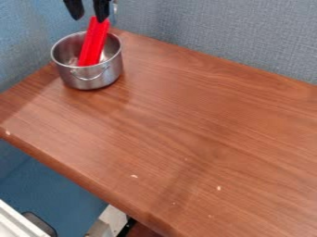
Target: Put the red object in the metal pot
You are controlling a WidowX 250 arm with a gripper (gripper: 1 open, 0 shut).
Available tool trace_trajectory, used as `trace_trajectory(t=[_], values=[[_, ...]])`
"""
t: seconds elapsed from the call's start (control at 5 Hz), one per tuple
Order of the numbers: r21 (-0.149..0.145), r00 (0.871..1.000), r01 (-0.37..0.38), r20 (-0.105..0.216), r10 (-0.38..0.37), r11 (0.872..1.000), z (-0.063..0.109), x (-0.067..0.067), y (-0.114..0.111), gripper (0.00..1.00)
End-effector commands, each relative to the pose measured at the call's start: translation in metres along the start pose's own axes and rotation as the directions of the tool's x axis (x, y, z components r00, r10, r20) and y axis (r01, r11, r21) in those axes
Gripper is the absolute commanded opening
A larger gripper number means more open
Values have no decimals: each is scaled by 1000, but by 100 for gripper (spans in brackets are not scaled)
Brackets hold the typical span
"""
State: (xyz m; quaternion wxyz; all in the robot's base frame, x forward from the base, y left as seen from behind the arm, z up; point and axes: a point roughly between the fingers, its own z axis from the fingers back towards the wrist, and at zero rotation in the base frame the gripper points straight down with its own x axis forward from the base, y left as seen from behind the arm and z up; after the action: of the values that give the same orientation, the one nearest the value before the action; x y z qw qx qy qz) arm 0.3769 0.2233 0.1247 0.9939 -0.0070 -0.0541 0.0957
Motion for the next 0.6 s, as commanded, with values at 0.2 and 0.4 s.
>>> trace_trajectory(t=[0.2, 0.4], values=[[52, 998, -14, 69, 11, 999, 34, 4, 9, 100], [54, 998, -15, 54, 12, 998, 27, 5, 9, 100]])
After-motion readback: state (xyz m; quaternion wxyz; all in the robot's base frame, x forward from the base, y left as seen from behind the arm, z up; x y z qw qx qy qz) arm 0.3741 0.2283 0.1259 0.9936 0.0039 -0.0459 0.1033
